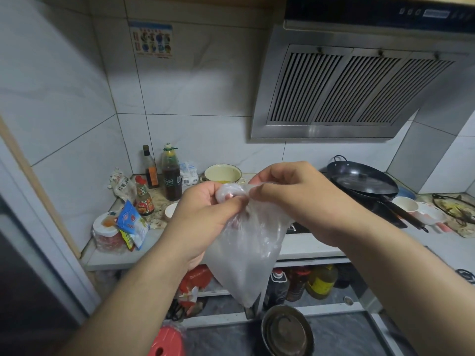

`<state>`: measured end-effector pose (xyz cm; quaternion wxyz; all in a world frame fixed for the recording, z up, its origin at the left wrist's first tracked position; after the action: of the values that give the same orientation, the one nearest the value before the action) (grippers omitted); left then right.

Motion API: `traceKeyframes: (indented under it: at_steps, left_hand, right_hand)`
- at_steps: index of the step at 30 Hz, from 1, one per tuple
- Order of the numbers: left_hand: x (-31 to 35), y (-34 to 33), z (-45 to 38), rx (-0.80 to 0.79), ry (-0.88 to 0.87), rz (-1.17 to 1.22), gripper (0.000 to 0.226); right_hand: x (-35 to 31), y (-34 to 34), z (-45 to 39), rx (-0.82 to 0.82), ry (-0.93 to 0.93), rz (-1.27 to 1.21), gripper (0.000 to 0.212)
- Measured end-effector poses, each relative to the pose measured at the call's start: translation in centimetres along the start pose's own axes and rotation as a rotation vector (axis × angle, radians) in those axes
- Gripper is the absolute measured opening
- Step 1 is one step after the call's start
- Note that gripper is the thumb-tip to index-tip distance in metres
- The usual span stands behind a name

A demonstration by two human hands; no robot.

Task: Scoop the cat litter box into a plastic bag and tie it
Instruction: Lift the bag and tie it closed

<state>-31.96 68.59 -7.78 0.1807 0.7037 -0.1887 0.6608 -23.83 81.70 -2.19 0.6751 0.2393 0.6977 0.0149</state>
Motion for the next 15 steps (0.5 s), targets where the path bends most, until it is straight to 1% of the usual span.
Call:
traceKeyframes:
  at_steps: [2,4,6,7,12,15]
  left_hand:
    - [0.2,0.1,0.0,0.042,-0.022,-0.002,0.004]
    - [0.2,0.0,-0.1,0.051,-0.016,0.034,0.010]
    - [0.2,-0.3,-0.1,0.001,0.014,0.116,0.015]
    - [0.3,-0.5,0.0,-0.032,0.027,0.157,0.014]
    - [0.6,-0.6,0.3,-0.100,0.017,0.221,0.015]
    - [1.0,-0.9,0.7,-0.153,-0.011,0.228,0.016]
  right_hand:
    - [-0.2,0.1,0.3,0.028,0.010,0.028,0.008]
    - [-0.5,0.2,0.6,0.093,0.048,0.082,0.014]
    - [-0.7,0.2,0.9,0.154,0.086,0.123,0.017]
    - [-0.7,0.2,1.0,0.171,0.103,0.133,0.016]
    - [-0.5,0.3,1.4,0.180,0.144,0.107,0.005]
    - [-0.5,0.1,1.4,0.157,0.153,0.148,0.005]
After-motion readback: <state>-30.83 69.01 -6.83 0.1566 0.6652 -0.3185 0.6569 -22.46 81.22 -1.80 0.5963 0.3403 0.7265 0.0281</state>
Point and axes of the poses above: each hand's wrist, its own z-axis away from the middle knuckle, its own y-axis out of the back of the hand, x = y × z, the point moved 7 cm from there along -z, towards the middle knuckle, and after that the axes turned 4 degrees about -z, right-handed, at the moved point
